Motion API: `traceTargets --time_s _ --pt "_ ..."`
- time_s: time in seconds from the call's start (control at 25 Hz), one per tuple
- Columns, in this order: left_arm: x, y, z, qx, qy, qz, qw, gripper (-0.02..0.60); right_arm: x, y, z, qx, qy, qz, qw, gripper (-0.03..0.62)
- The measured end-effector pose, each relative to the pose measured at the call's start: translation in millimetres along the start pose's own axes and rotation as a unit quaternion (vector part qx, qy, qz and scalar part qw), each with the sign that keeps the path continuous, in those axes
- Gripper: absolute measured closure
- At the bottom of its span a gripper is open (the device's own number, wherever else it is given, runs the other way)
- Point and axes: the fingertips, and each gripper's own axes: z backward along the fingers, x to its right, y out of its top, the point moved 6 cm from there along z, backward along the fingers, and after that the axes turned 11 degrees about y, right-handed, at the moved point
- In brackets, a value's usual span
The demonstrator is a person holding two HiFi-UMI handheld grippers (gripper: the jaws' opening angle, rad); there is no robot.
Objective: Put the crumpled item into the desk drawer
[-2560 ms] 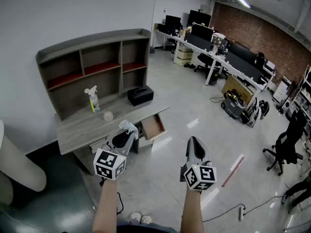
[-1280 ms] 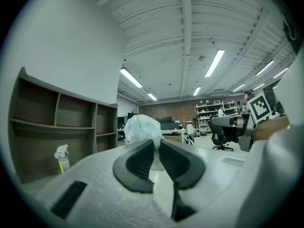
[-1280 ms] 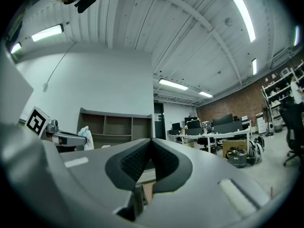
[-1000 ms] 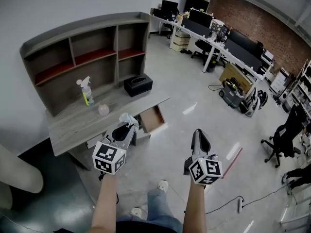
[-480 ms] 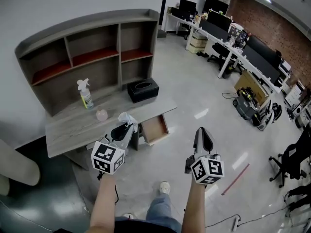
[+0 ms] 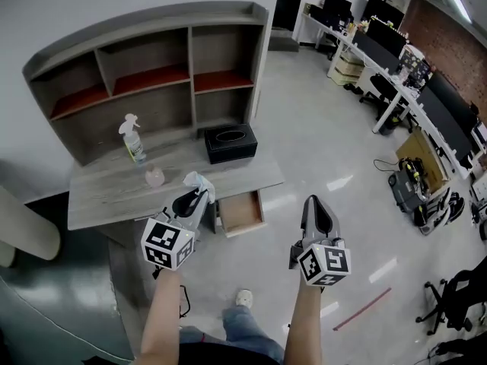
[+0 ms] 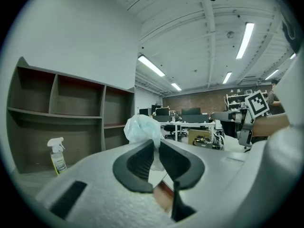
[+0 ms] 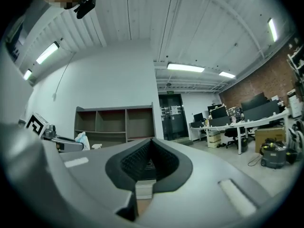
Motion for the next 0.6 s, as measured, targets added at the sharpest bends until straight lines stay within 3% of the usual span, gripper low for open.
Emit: traceTargets --time_s 0.28,0.6 --pt "16 -19 -45 -0.025 0.059 0.009 0.9979 0.543 49 -22 -55 -0.032 0.089 -0.003 0.995 0.582" --pt "23 -36 -64 -0.057 0.085 0.013 0.9947 0.543 61 -60 -100 -0.063 0.136 -0.041 0.988 0.583"
